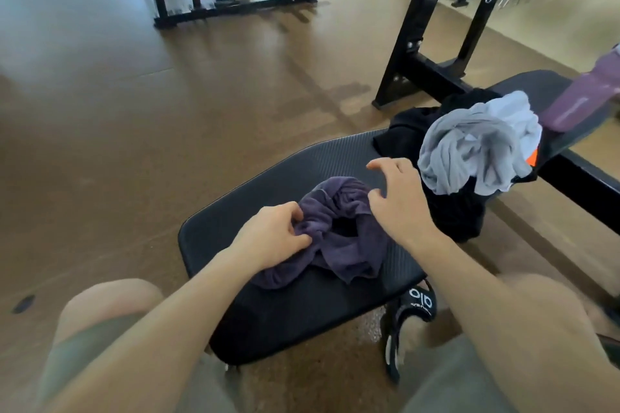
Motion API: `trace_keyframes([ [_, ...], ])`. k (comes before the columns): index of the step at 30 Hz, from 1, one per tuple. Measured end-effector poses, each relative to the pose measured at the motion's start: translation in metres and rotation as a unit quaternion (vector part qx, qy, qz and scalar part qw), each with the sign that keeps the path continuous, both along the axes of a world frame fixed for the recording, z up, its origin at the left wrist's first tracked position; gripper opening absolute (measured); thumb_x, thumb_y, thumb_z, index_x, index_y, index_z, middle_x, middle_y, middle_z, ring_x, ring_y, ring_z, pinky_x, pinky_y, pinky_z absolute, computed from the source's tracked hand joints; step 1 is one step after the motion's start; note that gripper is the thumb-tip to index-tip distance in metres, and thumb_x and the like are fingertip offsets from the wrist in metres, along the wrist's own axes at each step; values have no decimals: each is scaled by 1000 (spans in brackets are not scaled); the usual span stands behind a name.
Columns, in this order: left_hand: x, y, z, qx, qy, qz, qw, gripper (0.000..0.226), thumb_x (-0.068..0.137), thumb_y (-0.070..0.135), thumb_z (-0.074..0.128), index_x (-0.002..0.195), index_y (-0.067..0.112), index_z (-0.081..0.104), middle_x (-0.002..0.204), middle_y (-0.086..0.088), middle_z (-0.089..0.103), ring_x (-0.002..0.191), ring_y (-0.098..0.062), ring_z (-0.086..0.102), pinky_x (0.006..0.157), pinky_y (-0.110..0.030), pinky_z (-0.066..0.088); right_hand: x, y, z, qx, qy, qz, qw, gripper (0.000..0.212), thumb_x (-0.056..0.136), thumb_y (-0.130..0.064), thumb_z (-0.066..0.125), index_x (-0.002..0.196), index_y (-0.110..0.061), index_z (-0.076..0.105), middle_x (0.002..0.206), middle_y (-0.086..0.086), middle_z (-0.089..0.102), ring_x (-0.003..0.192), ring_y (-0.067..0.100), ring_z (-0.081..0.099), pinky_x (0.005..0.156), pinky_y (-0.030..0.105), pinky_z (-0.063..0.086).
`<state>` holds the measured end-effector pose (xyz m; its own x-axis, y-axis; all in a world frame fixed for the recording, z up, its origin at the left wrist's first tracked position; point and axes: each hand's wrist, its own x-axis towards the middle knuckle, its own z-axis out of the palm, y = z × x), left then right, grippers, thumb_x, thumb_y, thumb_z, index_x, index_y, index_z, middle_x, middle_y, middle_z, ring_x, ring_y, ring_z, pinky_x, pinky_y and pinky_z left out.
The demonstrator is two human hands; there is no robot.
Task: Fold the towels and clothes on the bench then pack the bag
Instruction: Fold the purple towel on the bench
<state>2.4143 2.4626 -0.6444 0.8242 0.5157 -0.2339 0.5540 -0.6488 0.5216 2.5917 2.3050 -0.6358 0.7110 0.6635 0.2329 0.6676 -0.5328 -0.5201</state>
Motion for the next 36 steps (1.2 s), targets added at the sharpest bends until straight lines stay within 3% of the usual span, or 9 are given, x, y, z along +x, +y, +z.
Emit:
trace_keyframes([
  [3, 8, 2, 2, -7, -26, 11, 1000, 36, 83, 44, 72, 113, 29, 58, 82, 11, 64, 81, -7, 60, 73, -32, 52, -6, 7, 6, 46, 17, 64, 997, 27, 85, -10, 61, 110, -19, 61, 100, -1, 57, 89, 17, 55, 80, 35, 49],
  [6, 16, 1, 3, -52, -70, 25, 996, 52, 84, 49, 72, 130, 33, 53, 109, 9, 56, 99, -9, 57, 89, -30, 48, -13, 3, -6, -83, -12, 137, 987, 35, 81, -29, 66, 116, -24, 60, 103, -2, 55, 95, 20, 52, 79, 36, 48],
  [9, 26, -1, 2, -44, -72, 0, 996, 57, 89, 49, 67, 139, 34, 46, 119, 9, 53, 107, -10, 55, 96, -31, 47, -8, 4, -14, -160, -61, 141, 975, 39, 82, -21, 64, 121, -20, 56, 107, 2, 51, 99, 26, 51, 76, 36, 45],
  [13, 37, 12, 4, -16, -90, -4, 996, 15, 91, 32, 67, 96, 29, 54, 83, 10, 64, 73, -9, 57, 73, -34, 51, 4, 1, -15, -145, 22, 107, 983, 34, 86, -7, 53, 118, -19, 57, 98, 0, 50, 93, 28, 56, 72, 37, 44],
  [19, 45, 24, 28, -52, -175, 41, 982, 19, 97, 20, 57, 83, 16, 44, 66, 7, 48, 58, -6, 38, 57, -20, 37, 31, 6, 21, -16, 191, 81, 978, 23, 86, -5, 63, 100, -21, 71, 92, -3, 70, 90, 13, 65, 78, 27, 50],
  [24, 46, 52, 55, -106, -305, 262, 909, 15, 104, 21, 46, 94, 10, 46, 81, 4, 48, 69, -7, 42, 60, -18, 38, 46, 34, 55, 144, 304, 42, 941, 17, 91, -5, 68, 103, -16, 72, 95, 6, 73, 89, 15, 68, 83, 30, 55],
  [28, 33, 68, 63, -171, -351, 351, 851, 11, 103, 23, 45, 99, 14, 50, 91, 4, 57, 79, -7, 53, 68, -25, 43, 51, 15, 42, 53, 163, -18, 985, 11, 93, -14, 65, 100, -22, 67, 84, -6, 68, 78, 9, 63, 68, 26, 49],
  [33, 29, 75, 63, -121, -296, 321, 891, 15, 103, 24, 46, 98, 10, 50, 85, 3, 55, 75, -7, 50, 63, -24, 38, 64, 13, 34, -47, 105, -21, 993, 6, 93, -19, 63, 96, -24, 64, 78, -8, 64, 80, 12, 61, 70, 30, 48],
  [36, 24, 74, 53, 15, -196, 233, 952, 14, 98, 12, 50, 110, 13, 43, 95, 2, 58, 83, -16, 54, 68, -24, 41, 59, 19, 33, -71, 129, 16, 989, 6, 93, -24, 64, 91, -29, 66, 76, -9, 64, 76, 9, 60, 67, 29, 47],
])
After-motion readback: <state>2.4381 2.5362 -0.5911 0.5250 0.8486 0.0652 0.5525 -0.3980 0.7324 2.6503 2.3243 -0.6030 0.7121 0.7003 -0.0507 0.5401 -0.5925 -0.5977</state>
